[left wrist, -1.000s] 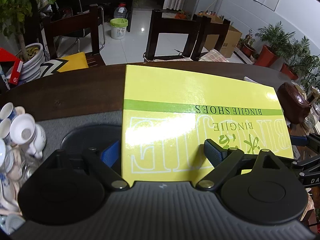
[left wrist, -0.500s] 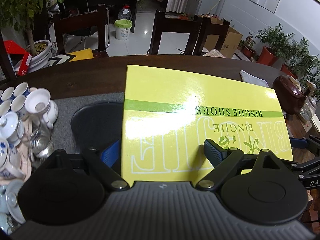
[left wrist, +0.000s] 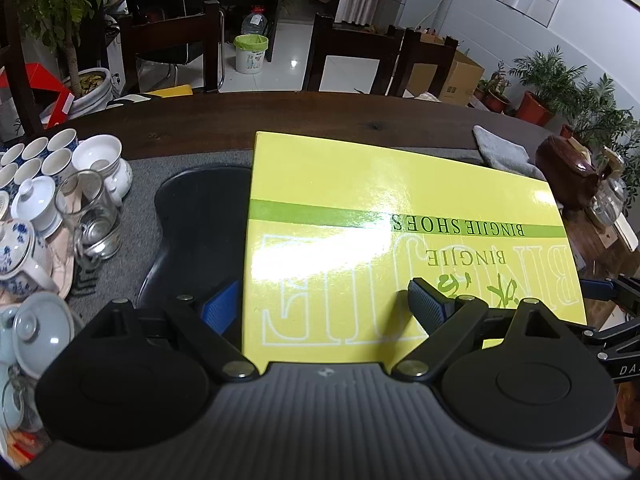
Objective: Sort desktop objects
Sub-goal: 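Bring the lid over the open green box with both grippers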
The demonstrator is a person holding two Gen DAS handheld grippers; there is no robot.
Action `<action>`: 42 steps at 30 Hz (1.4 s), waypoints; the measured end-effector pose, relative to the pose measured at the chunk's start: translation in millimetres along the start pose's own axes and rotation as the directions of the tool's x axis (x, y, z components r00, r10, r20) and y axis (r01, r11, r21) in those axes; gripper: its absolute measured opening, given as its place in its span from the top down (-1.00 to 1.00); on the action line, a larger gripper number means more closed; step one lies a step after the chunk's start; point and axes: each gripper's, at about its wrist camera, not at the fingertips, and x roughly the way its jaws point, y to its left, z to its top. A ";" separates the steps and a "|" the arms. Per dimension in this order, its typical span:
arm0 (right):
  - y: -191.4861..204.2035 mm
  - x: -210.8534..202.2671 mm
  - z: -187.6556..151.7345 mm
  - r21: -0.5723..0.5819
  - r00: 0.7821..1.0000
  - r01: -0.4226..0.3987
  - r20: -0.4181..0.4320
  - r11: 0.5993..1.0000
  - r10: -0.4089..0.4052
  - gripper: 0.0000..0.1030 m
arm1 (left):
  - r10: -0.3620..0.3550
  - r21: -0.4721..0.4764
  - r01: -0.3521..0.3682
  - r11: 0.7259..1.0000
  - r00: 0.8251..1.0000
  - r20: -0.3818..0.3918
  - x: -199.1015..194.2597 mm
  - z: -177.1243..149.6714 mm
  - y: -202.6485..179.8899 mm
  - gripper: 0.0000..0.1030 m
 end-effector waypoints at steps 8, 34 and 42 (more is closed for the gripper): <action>11.3 -17.4 -28.6 -0.009 1.000 -0.007 -0.005 1.000 0.007 -1.00 | -0.003 -0.006 0.003 1.000 1.000 -0.015 -12.2 -28.5 0.2 -0.73; 27.6 -16.3 -95.1 0.009 0.991 -0.034 -0.129 0.999 0.035 -1.00 | 0.005 -0.013 -0.006 1.000 0.991 -0.133 -7.5 -85.3 7.6 -0.73; 25.7 -5.4 -104.8 0.020 0.984 -0.032 -0.176 0.999 0.035 -1.00 | 0.011 -0.013 -0.014 1.000 0.985 -0.171 3.8 -92.6 7.7 -0.73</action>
